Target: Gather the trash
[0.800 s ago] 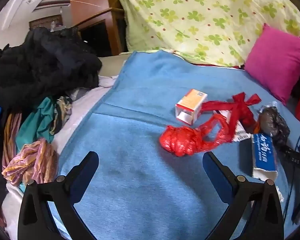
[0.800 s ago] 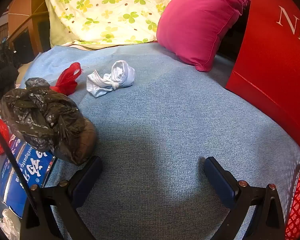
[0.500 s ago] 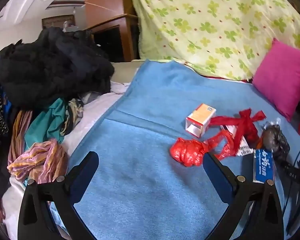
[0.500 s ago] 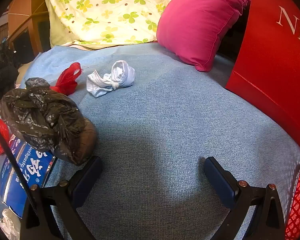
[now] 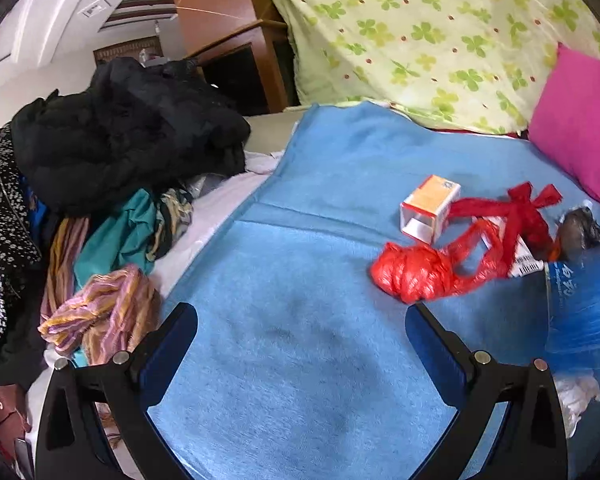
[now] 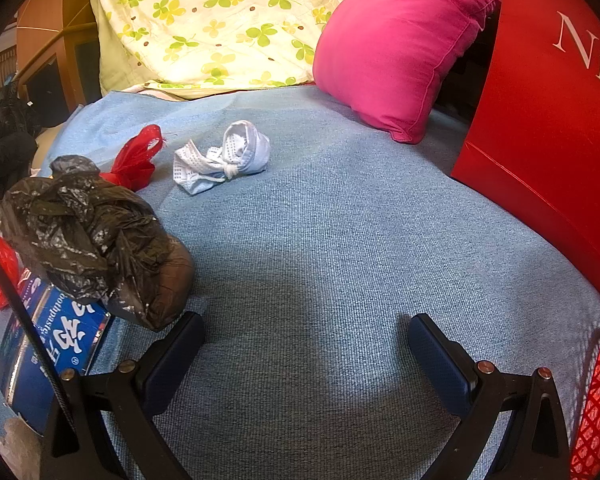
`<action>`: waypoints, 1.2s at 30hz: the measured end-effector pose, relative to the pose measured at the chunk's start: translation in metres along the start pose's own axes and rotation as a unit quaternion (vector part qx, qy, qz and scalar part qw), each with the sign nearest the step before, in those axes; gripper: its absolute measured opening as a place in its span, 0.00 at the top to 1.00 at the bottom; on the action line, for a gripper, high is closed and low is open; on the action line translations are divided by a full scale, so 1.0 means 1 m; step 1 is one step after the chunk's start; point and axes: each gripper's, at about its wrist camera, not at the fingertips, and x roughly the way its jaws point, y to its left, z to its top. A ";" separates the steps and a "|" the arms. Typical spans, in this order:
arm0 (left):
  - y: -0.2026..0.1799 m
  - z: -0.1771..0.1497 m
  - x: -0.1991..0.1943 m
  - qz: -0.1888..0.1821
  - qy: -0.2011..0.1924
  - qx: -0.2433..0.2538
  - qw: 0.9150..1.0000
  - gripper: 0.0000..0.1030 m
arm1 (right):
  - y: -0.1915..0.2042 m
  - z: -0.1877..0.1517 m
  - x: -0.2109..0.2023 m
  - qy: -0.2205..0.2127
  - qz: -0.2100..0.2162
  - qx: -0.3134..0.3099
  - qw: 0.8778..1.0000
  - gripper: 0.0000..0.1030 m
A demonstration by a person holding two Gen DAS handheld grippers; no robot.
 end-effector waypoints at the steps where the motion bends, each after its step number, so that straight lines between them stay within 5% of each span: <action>1: -0.003 -0.001 0.002 -0.004 0.003 0.003 1.000 0.00 | 0.000 0.000 0.000 0.000 0.000 0.000 1.000 0.00; 14: -0.050 -0.004 -0.007 -0.068 -0.004 0.049 0.996 0.00 | 0.002 0.002 0.001 0.011 -0.005 0.010 1.000 0.00; 20: -0.053 0.003 -0.031 -0.097 -0.019 0.038 0.994 0.00 | 0.022 0.013 -0.027 0.133 -0.003 -0.074 0.988 0.00; 24: -0.047 0.002 -0.068 -0.089 -0.048 0.034 0.994 0.00 | 0.030 0.012 -0.101 0.028 -0.054 -0.114 0.992 0.00; 29: -0.032 -0.010 -0.115 -0.092 -0.059 0.029 0.994 0.00 | 0.028 -0.010 -0.198 -0.087 -0.052 -0.117 0.988 0.00; 36: -0.013 -0.009 -0.178 -0.089 -0.089 0.017 0.992 0.00 | 0.035 -0.030 -0.288 -0.137 -0.024 -0.117 0.983 0.00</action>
